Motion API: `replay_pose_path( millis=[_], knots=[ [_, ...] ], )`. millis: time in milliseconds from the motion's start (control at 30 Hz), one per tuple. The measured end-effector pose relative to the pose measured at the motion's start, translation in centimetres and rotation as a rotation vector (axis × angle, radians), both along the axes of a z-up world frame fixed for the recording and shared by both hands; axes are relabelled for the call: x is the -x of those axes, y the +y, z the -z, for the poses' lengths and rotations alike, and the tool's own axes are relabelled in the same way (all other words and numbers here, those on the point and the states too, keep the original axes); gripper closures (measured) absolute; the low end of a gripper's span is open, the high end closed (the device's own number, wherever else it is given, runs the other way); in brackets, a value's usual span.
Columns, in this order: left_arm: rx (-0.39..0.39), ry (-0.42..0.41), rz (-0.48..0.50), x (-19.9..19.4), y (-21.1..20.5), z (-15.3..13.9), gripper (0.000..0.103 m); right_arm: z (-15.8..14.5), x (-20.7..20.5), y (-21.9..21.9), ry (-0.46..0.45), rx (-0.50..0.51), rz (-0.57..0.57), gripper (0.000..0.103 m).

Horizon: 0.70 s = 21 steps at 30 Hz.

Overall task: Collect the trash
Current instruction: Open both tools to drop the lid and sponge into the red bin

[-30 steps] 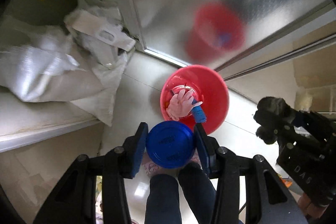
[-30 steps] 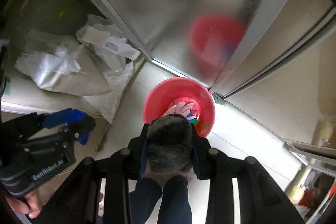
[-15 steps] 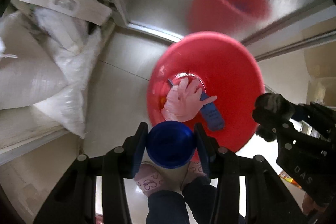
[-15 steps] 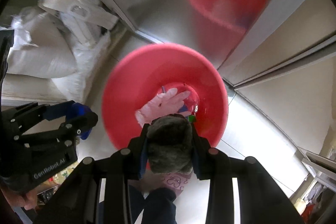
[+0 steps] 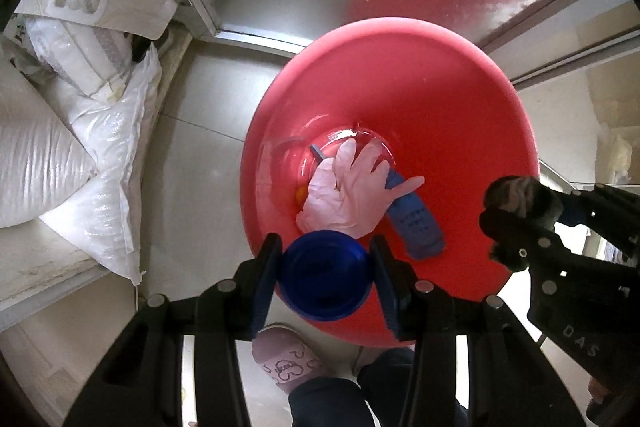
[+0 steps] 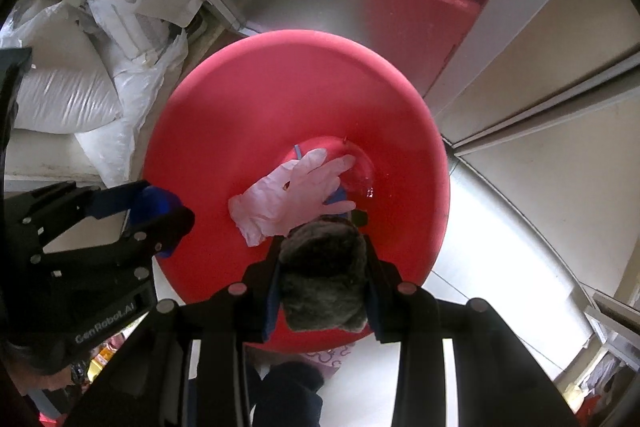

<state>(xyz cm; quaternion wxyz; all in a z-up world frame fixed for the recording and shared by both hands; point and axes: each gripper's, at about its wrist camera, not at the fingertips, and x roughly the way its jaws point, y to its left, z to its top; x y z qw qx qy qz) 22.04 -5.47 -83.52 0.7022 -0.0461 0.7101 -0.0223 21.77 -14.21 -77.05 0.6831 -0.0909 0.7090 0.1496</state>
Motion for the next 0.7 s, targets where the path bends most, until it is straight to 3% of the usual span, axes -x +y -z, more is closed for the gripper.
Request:
replay_pose_path(
  millis=[267, 333, 467, 533, 700],
  knots=[
    [0.014, 0.003, -0.004, 0.4, 0.0, 0.2, 0.059, 0.3, 0.2, -0.2, -0.002, 0.008, 0.011, 0.062],
    [0.015, 0.006, -0.001, 0.4, 0.0, 0.2, 0.048, 0.3, 0.3, -0.3, 0.001, 0.003, 0.013, 0.052],
    [-0.009, 0.000, 0.001, 0.8, 0.2, -0.6, 0.038, -0.3, 0.5, -0.6, -0.004, 0.004, 0.021, 0.038],
    [-0.020, -0.001, -0.005, 1.0, 0.5, -1.3, 0.024, -0.9, 0.6, -0.9, -0.008, 0.005, 0.029, 0.030],
    [-0.028, -0.007, 0.010, 1.6, 1.4, -5.0, 0.015, -4.1, 1.0, -1.3, -0.018, 0.004, 0.036, 0.010]
  ],
)
